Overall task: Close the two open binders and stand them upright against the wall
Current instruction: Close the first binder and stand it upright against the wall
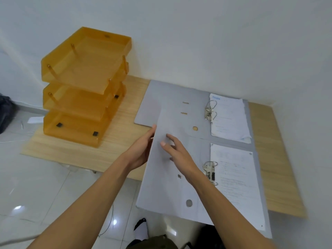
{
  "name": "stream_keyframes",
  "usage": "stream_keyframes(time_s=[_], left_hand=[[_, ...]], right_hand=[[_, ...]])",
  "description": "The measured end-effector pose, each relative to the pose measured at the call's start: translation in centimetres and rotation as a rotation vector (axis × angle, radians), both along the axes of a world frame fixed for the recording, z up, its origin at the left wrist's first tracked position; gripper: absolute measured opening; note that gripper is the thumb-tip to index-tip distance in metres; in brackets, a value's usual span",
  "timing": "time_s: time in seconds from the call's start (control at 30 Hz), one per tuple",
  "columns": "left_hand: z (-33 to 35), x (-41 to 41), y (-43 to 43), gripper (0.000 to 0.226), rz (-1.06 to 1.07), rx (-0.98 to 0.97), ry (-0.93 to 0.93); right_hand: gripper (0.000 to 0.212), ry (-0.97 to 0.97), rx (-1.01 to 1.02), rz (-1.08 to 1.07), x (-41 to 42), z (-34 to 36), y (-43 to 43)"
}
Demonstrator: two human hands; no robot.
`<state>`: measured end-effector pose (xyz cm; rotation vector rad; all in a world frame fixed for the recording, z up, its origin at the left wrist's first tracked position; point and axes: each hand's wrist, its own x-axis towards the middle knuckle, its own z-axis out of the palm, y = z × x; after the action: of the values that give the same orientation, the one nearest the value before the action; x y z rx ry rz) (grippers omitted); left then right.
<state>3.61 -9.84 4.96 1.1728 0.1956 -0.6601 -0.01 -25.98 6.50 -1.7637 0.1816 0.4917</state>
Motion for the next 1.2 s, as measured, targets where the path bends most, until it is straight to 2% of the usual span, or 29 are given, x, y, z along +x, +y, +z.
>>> stream_keyframes(time_s=[0.07, 0.23, 0.37, 0.5, 0.57, 0.77, 0.93, 1.1, 1.2], left_hand=[[1.5, -0.3, -3.3, 0.056, -0.063, 0.020, -0.056], [3.0, -1.1, -10.4, 0.068, -0.080, 0.154, -0.138], [2.6, -2.7, -15.0, 0.058, -0.105, 0.214, -0.172], [1.5, -4.4, -18.6, 0.079, -0.171, 0.271, -0.095], [0.5, -4.8, -19.6, 0.084, -0.175, 0.322, -0.088], [-3.8, -6.0, -21.5, 0.098, -0.263, 0.557, -0.133], [-6.9, -7.3, -22.8, 0.097, -0.372, 0.844, -0.302], [-8.8, -10.0, -23.2, 0.110, -0.233, 0.822, -0.195], [-9.7, -11.3, -23.3, 0.098, -0.148, 0.809, -0.081]], right_hand=[[0.078, -0.005, 0.034, -0.019, -1.1, 1.3, -2.4], [0.076, -0.042, 0.109, -0.039, -3.6, 4.0, -8.2], [0.072, -0.066, 0.066, -0.058, -5.4, 5.3, -12.6], [0.064, -0.058, 0.043, -0.087, -6.8, 5.6, -16.4], [0.063, -0.077, -0.039, -0.104, -7.2, 5.5, -17.7], [0.076, -0.142, -0.163, -0.274, -8.6, 2.8, -24.6], [0.082, -0.110, -0.149, -0.437, -10.7, -2.2, -31.0], [0.079, 0.008, -0.223, -0.561, -12.9, -7.2, -34.7], [0.082, 0.056, -0.322, -0.494, -13.4, -9.0, -35.2]])
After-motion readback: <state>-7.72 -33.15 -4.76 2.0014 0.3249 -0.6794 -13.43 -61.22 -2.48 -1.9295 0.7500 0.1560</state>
